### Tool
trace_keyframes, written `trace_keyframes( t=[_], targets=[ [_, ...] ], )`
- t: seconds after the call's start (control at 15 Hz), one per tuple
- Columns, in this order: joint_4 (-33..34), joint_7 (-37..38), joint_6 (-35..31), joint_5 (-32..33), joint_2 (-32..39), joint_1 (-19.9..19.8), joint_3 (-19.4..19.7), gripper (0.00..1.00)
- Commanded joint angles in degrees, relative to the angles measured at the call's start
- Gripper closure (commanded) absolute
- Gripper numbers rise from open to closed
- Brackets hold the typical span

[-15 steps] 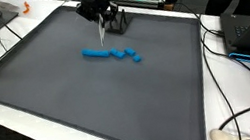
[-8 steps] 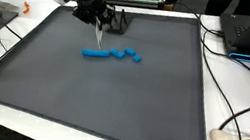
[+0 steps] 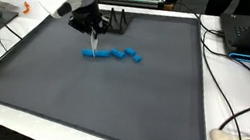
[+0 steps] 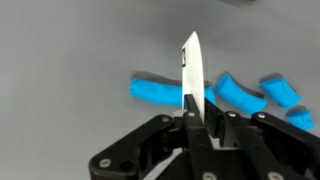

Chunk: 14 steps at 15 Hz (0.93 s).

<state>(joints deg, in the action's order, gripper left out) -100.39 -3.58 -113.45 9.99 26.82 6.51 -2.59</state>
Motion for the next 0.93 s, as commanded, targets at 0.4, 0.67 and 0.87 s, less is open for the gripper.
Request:
trace_keyframes(
  t=[0.4, 0.67, 0.87],
  targets=[
    [2.7, 0.8, -0.7, 0.0, 3.7, -0.3, 0.2, 0.98],
    [3.0, 0.9, -1.3, -0.2, 4.5, -0.3, 0.2, 0.98],
    [3.1, 0.9, -2.1, -0.5, 5.2, -0.5, 0.1, 0.98]
  ],
)
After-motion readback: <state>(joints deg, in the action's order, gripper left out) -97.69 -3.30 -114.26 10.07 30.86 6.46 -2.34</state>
